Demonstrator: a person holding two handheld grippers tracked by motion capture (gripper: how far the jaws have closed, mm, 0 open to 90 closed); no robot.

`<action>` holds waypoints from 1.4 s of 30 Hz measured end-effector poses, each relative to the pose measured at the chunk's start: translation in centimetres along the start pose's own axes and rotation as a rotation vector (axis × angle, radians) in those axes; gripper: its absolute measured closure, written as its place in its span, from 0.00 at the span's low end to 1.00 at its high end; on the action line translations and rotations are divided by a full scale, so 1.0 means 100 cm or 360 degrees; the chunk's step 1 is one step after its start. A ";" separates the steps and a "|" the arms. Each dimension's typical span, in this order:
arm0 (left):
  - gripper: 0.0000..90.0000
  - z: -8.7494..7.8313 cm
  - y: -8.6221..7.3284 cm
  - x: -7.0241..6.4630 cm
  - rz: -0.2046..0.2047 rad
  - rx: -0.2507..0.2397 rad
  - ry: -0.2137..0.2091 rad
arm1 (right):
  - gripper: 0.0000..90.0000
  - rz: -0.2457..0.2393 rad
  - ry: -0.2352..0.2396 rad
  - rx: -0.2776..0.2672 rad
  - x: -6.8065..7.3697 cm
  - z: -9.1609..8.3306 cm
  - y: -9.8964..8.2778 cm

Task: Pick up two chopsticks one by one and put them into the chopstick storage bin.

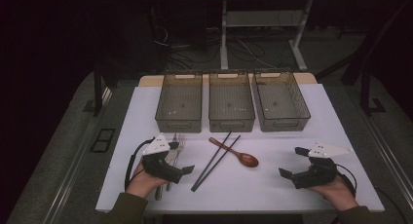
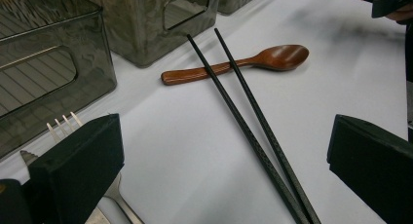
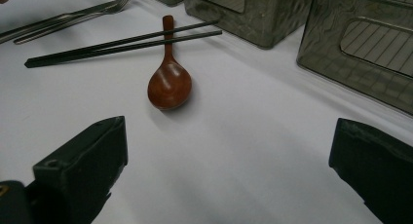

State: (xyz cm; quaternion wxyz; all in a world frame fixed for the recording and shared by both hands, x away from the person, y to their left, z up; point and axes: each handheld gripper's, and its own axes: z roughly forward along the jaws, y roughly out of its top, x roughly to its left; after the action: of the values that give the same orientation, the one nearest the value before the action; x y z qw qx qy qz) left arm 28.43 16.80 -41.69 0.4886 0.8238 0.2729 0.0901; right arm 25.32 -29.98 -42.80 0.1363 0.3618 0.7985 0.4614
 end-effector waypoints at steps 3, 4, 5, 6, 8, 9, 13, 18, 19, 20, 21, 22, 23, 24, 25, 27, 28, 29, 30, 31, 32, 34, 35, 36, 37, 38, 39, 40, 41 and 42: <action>0.00 0.001 0.000 0.000 -0.0002 0.0009 -0.0004 | 0.00 0.0007 0.0000 -0.0005 0.000 -0.001 0.000; 0.00 0.001 0.000 0.001 -0.0004 0.0008 -0.0006 | 0.00 0.0008 0.0000 -0.0005 0.000 -0.001 0.000; 0.00 0.002 0.001 0.001 0.0001 0.0009 -0.0007 | 0.00 0.0009 0.0003 -0.0001 0.000 -0.001 0.000; 0.00 0.002 0.001 0.000 0.0001 0.0006 -0.0004 | 0.00 0.0009 0.0007 0.0004 0.000 -0.001 -0.001; 0.00 0.002 0.002 0.000 0.0000 0.0008 0.0005 | 0.00 0.0015 0.0016 -0.0004 0.001 -0.002 -0.001; 0.00 0.001 0.002 -0.001 -0.0004 0.0006 0.0005 | 0.00 0.0010 0.0023 -0.0012 0.000 -0.002 -0.001; 0.01 0.002 0.004 -0.001 0.0012 0.0024 0.0017 | 0.00 -0.0003 0.0044 -0.0001 0.002 -0.001 -0.001; 0.02 0.003 0.006 -0.001 0.0002 0.0011 0.0015 | 0.00 -0.0016 0.0043 -0.0006 0.004 -0.001 0.000; 0.02 0.004 0.007 -0.001 0.0008 0.0015 0.0012 | 0.00 -0.0008 0.0045 -0.0013 0.003 -0.001 0.000; 0.03 0.006 0.007 -0.002 0.0011 0.0017 0.0012 | 0.00 -0.0005 0.0047 -0.0019 0.003 -0.001 0.000; 0.03 0.007 0.008 -0.001 0.0014 0.0020 0.0012 | 0.00 -0.0005 0.0049 -0.0018 0.003 -0.001 0.000; 0.03 0.008 0.008 -0.002 0.0011 0.0017 0.0011 | 0.00 -0.0006 0.0049 -0.0016 0.003 -0.001 0.000; 0.03 0.009 0.009 -0.002 0.0015 0.0022 0.0014 | 0.00 -0.0004 0.0047 -0.0016 0.003 -0.001 0.000; 0.04 0.010 0.010 -0.002 0.0015 0.0023 0.0011 | 0.00 -0.0001 0.0047 -0.0018 0.003 0.000 0.000; 0.04 0.011 0.011 -0.002 0.0011 0.0022 0.0010 | 0.00 0.0001 0.0046 -0.0019 0.003 0.000 0.000; 0.05 0.012 0.013 -0.003 0.0006 0.0011 0.0004 | 0.00 0.0000 0.0041 -0.0022 0.003 0.000 -0.001; 0.05 0.013 0.013 -0.004 0.0009 0.0005 0.0006 | 0.00 0.0000 0.0043 -0.0021 0.003 0.000 -0.001; 0.06 0.014 0.014 -0.004 0.0011 0.0009 0.0003 | 0.00 0.0003 0.0042 -0.0024 0.003 -0.001 -0.001; 0.06 0.014 0.014 -0.004 0.0011 0.0009 0.0003 | 0.00 0.0000 0.0040 -0.0027 0.003 -0.001 -0.001; 0.06 0.015 0.015 -0.005 0.0017 0.0008 0.0004 | 0.00 0.0005 0.0040 -0.0027 0.002 -0.001 -0.001; 0.06 0.017 0.015 -0.006 0.0015 0.0009 0.0003 | 0.00 0.0007 0.0037 -0.0024 0.002 -0.001 -0.001; 0.07 0.019 0.016 -0.007 0.0004 0.0008 0.0009 | 0.00 0.0009 0.0035 -0.0017 0.002 -0.002 -0.002; 0.07 0.020 0.016 -0.007 -0.0001 0.0005 0.0006 | 0.00 0.0004 0.0034 -0.0021 0.002 -0.002 -0.002; 0.07 0.021 0.016 -0.008 -0.0003 0.0004 0.0008 | 0.00 0.0004 0.0034 -0.0025 0.002 -0.002 -0.002; 0.08 0.021 0.017 -0.008 -0.0002 0.0004 0.0006 | 0.00 0.0015 0.0036 -0.0026 0.002 -0.002 -0.001; 0.08 0.022 0.017 -0.009 0.0004 0.0011 0.0002 | 0.00 0.0016 0.0036 -0.0026 0.002 -0.002 -0.001; 0.09 0.023 0.018 -0.010 0.0006 0.0006 0.0005 | 0.00 0.0014 0.0034 -0.0026 0.002 -0.002 -0.001; 0.10 0.023 0.018 -0.010 0.0006 0.0006 0.0003 | 0.00 0.0011 0.0034 -0.0024 0.002 -0.002 -0.001; 0.10 0.024 0.018 -0.011 0.0004 0.0008 -0.0001 | 0.00 0.0011 0.0035 -0.0023 0.002 -0.002 -0.001; 0.11 0.024 0.018 -0.011 0.0000 0.0009 -0.0002 | 0.00 0.0009 0.0033 -0.0024 0.002 -0.002 -0.001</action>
State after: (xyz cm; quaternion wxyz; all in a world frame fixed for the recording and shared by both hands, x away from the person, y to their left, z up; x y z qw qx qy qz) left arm 29.16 13.66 -41.24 0.4865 0.8253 0.2727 0.0889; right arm 25.03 -30.03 -42.80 0.1294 0.3581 0.7954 0.4715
